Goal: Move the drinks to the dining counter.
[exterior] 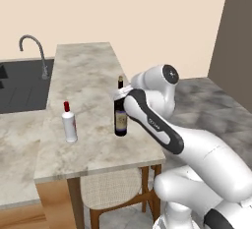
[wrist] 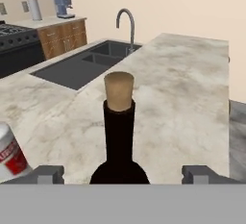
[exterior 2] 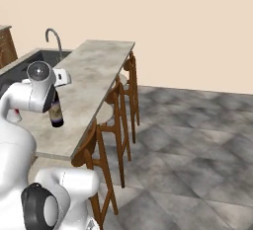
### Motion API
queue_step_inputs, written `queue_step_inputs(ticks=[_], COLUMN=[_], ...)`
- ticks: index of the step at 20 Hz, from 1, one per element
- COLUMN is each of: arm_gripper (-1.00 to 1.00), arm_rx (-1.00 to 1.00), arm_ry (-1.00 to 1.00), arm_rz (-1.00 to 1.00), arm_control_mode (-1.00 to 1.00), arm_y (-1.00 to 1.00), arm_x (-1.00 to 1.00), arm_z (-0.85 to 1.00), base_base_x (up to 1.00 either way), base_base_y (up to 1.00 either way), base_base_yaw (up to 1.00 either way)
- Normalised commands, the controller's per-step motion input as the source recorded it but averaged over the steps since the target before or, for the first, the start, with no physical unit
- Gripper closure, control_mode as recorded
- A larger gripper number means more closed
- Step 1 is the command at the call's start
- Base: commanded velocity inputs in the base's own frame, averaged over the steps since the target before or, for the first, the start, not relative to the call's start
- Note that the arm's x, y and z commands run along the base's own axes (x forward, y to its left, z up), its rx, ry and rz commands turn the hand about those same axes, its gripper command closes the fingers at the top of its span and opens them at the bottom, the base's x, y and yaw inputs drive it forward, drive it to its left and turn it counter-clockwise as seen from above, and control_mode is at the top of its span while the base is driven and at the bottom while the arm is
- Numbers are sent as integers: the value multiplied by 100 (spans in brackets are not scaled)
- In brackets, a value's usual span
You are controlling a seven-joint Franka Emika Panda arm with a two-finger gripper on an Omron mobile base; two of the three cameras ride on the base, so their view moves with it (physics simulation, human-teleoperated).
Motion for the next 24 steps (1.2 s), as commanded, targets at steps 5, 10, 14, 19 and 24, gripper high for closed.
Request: queue_step_inputs(ticks=[5, 10, 14, 19, 24], arm_gripper=[-100, -100, -100, -100, -100], arm_rx=[0, 0, 0, 0, 0], arm_ry=[-1, 1, 12, 13, 10], arm_rz=[0, -10, -18, -20, -16], arm_control_mode=[-100, -100, -100, -100, -100], arm_y=[-31, -20, -17, -45, -45], arm_x=[-60, -77, -80, -86, -66], arm_z=[11, 39, 42, 28, 19], base_base_x=[0, 0, 0, 0, 0], base_base_y=[0, 0, 0, 0, 0], base_base_yaw=[0, 0, 0, 0, 0])
